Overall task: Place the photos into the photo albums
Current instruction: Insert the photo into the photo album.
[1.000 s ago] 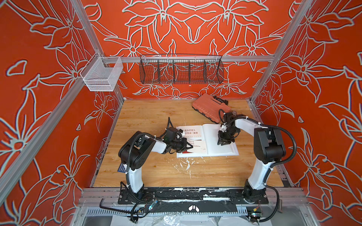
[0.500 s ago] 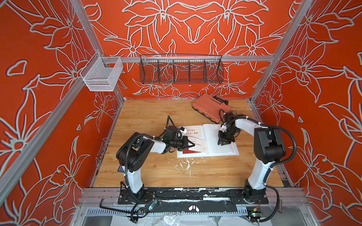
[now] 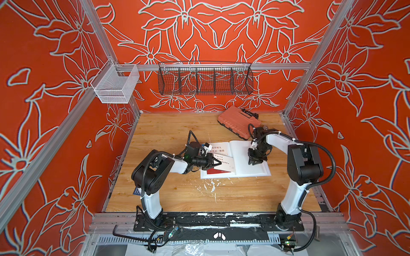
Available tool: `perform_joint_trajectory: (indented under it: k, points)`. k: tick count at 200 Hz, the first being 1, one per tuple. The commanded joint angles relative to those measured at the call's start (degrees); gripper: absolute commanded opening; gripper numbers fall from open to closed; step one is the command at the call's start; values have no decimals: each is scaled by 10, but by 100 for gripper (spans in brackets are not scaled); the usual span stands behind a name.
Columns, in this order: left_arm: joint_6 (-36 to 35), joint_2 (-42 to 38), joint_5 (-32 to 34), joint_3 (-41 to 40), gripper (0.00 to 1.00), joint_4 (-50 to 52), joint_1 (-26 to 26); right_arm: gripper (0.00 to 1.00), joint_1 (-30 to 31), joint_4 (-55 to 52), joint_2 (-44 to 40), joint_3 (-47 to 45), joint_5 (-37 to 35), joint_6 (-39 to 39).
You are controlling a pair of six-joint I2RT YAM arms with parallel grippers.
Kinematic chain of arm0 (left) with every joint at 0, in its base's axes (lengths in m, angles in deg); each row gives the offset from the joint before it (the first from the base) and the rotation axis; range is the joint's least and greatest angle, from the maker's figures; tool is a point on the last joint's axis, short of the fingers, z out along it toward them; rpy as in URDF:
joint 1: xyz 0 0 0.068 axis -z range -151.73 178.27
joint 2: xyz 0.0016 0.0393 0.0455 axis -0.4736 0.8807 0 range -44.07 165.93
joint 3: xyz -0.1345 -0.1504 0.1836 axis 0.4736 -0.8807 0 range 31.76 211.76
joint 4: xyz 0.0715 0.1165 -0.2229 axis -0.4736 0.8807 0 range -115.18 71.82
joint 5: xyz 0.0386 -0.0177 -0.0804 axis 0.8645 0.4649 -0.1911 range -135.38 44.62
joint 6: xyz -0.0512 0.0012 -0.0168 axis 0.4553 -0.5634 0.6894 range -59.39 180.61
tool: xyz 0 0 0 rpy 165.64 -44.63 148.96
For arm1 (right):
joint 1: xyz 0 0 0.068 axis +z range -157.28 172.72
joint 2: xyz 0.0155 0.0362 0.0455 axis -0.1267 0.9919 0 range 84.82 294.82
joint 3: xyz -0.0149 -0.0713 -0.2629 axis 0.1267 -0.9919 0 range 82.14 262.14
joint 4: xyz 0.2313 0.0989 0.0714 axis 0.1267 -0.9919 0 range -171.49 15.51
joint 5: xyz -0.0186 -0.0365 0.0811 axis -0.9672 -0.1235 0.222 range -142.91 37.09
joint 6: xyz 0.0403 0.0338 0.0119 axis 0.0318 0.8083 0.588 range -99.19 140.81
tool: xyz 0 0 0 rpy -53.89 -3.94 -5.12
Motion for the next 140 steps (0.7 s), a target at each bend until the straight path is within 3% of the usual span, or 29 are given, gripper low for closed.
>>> perform_joint_trajectory:
  k: [1, 79, 140]
  points:
    - [-5, 0, -14, -2, 0, -6, -3, 27, 1, -21, 17, 11, -22, -4]
    - [49, 91, -13, -17, 0, -131, -4, 27, 1, -27, 17, 14, -23, -6]
    - [41, 103, -9, -14, 0, -111, 3, 27, 1, -24, 14, 15, -13, -2]
